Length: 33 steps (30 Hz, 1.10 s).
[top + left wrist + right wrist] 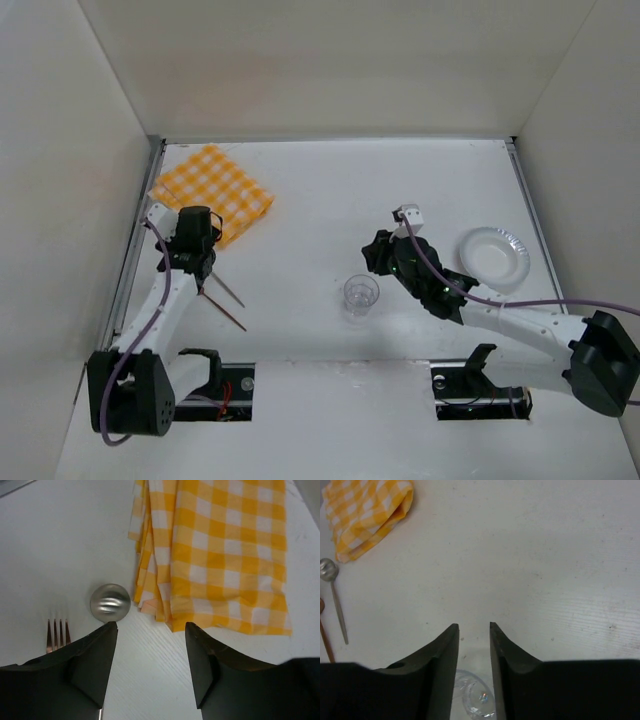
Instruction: Set the dinner table for one person
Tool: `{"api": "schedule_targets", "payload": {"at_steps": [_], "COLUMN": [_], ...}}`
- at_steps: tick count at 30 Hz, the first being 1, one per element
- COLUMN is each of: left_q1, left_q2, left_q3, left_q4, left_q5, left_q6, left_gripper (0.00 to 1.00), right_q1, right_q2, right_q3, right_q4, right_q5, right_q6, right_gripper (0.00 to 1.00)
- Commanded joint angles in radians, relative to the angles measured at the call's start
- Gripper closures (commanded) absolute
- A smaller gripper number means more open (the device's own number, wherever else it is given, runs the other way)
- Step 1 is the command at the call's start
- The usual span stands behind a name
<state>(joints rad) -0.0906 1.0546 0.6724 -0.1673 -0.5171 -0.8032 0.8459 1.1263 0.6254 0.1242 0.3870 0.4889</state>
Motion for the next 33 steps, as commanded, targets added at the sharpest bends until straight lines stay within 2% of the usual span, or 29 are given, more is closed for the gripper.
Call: {"api": "schedule_targets", "payload": {"at_steps": [1,3,7,13,25,27,30,33], "left_q1": [0.051,0.076,0.082,0.075,0.044,0.039,0.038,0.022], "left_q2": [0.094,0.166,0.264,0.346,0.433,0.436,0.441,0.455], "left_q3": [0.053,0.062,0.075,0.085,0.093,0.092,0.098,0.140], "left_q4": [0.072,0.115,0.172,0.227,0.246,0.253,0.265,0.275], "left_q5": [0.112,0.184,0.264,0.281,0.289,0.287,0.282,0.279], "left_q6": [-0.040,-0.054,-0.097,-0.123,-0.179,-0.180,-0.179,-0.157], "left_gripper": [0.45,0.45,0.45,0.44,0.56,0.62,0.80,0.91], "right_q1": [0.006,0.006,0.008,0.012,0.015,0.015,0.017,0.018], "right_q2": [0.000,-0.002,0.007,0.029,0.035,0.036,0.038,0.035], "right_q3": [0.031,0.028,0.030,0.039,0.042,0.043,0.043,0.043], "right_q4": [0.028,0.037,0.038,0.038,0.038,0.038,0.038,0.038], "right_q5": [-0.008,-0.013,-0.031,-0.060,-0.065,-0.065,-0.065,-0.065], "right_q6": [-0.007,-0.009,-0.012,-0.015,-0.016,-0.016,-0.016,-0.016], "right_gripper": [0.59,0.54,0.52,0.51,0.51,0.51,0.51,0.51]}}
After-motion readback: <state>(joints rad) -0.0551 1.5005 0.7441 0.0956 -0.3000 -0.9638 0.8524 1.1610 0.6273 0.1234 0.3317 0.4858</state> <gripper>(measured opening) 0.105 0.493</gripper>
